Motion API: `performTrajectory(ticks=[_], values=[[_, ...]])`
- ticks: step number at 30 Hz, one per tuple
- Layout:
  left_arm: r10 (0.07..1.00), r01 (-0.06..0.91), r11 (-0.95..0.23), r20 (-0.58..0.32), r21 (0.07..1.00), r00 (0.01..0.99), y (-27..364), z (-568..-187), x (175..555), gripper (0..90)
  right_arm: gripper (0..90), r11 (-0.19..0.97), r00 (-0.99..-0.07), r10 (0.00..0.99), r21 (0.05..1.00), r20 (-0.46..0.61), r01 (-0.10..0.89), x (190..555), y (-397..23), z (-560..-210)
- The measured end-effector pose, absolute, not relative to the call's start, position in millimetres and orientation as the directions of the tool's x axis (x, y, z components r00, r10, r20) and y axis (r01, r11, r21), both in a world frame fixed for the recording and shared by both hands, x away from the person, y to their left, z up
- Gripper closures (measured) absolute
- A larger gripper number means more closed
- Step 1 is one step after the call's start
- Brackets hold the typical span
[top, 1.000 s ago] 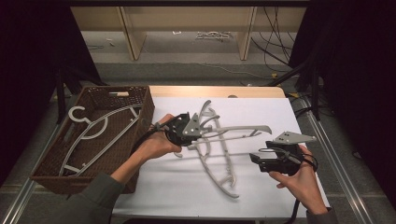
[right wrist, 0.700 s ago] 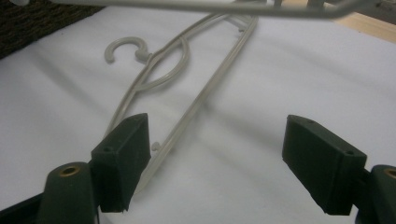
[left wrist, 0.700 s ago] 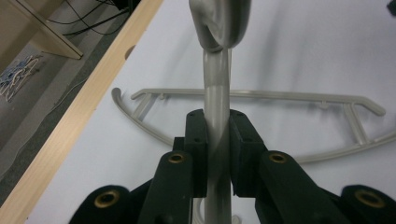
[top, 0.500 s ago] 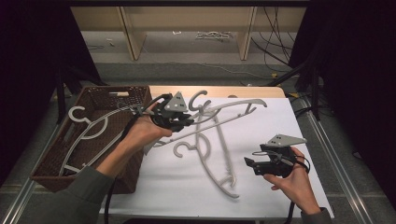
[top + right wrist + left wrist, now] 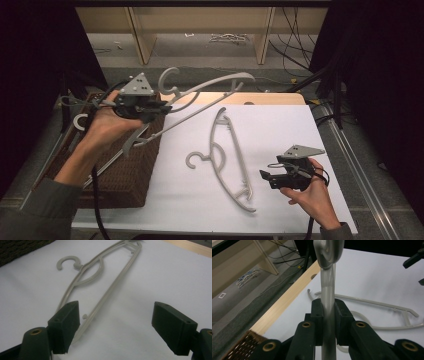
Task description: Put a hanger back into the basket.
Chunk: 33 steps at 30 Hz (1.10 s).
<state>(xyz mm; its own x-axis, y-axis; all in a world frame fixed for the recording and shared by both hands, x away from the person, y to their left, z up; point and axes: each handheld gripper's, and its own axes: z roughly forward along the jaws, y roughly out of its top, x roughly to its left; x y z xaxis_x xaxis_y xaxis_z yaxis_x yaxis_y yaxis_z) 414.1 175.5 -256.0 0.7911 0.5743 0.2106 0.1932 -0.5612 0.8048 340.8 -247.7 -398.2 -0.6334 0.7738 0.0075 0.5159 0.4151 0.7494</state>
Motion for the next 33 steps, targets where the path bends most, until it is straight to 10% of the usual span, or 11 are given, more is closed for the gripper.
performTrajectory(ticks=[33], values=[[0.815,0.390,-0.390,0.116,0.834,0.568,346,-309,396,79.9,22.5,0.410,-0.634,0.773,0.770,-0.009,0.489,343,-241,-405]])
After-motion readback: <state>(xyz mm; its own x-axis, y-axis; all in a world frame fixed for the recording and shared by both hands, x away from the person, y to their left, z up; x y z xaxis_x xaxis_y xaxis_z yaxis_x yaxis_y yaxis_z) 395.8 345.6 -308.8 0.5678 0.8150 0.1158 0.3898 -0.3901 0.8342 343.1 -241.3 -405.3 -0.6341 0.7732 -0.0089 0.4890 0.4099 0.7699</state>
